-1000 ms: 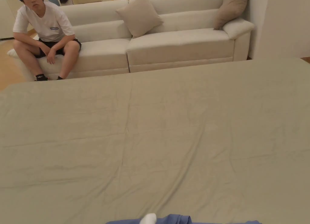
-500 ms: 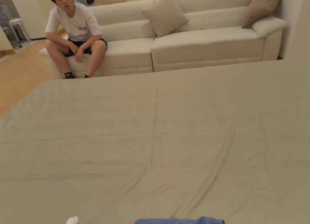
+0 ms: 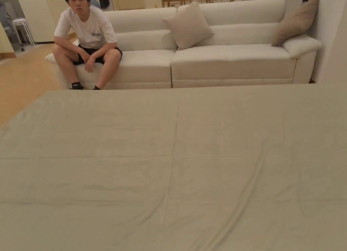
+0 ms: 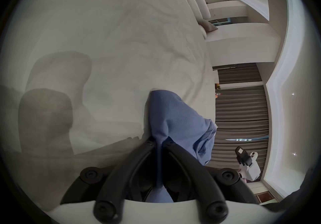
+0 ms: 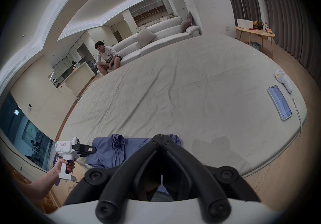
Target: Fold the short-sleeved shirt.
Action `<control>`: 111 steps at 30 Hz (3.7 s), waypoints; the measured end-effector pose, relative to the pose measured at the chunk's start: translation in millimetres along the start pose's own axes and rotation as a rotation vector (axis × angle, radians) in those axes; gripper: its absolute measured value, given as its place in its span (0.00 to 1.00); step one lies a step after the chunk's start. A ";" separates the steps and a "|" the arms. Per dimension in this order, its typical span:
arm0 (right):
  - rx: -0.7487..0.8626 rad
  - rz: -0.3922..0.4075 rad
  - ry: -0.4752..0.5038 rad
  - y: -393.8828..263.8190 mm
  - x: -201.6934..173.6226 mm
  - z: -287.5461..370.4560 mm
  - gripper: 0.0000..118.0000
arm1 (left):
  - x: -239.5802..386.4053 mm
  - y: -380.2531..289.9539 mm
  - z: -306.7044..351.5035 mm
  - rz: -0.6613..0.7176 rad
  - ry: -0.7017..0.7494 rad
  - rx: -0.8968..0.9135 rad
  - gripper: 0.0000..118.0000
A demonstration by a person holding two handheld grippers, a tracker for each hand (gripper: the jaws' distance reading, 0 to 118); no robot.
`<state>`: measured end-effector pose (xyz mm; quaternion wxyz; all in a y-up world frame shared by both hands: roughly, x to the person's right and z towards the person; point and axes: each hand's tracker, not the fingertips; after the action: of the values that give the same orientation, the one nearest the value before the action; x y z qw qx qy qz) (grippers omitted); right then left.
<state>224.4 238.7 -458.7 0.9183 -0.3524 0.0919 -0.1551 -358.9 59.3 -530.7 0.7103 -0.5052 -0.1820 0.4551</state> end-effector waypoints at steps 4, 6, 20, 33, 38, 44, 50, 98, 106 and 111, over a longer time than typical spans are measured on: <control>0.008 -0.001 0.005 -0.3 4.5 5.7 0.00 | 14.4 -2.9 14.2 0.016 -0.031 0.030 0.03; 0.018 -0.010 0.014 -0.7 9.5 9.5 0.00 | 43.4 -5.6 20.1 -0.079 0.007 0.031 0.03; 0.088 -0.083 0.020 -15.5 72.2 60.9 0.00 | 266.1 -103.4 -162.2 -0.443 0.007 -0.251 0.03; 0.110 -0.163 -0.017 -31.3 116.3 81.2 0.00 | 250.2 -113.2 -181.5 -0.295 -0.113 -0.238 0.98; 0.108 -0.221 -0.016 -40.8 128.2 77.5 0.00 | 226.9 -99.3 -161.8 -0.277 -0.077 -0.182 0.95; 0.096 -0.251 -0.037 -49.5 134.8 83.1 0.00 | 220.6 -112.6 -230.5 -0.298 -0.010 -0.275 0.01; 0.102 -0.276 -0.064 -60.3 138.9 98.1 0.00 | 227.1 -126.7 -308.1 -0.252 0.006 -0.339 0.01; -0.447 -0.320 0.381 -70.7 124.6 -133.9 0.00 | 166.4 -91.7 -224.0 -0.286 -0.064 -0.310 0.91; -0.426 -0.358 0.408 -60.3 112.1 -117.9 0.00 | 157.4 -68.7 -210.7 -0.285 -0.062 -0.371 0.17; -0.326 -0.400 0.557 -31.5 79.8 -85.7 0.00 | 133.1 -12.3 -133.1 -0.362 -0.081 -0.376 0.17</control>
<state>268.3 135.6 -505.1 0.7417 -0.4493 0.2908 -0.4043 -188.5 95.4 -603.0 0.6659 -0.5689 -0.3792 0.2987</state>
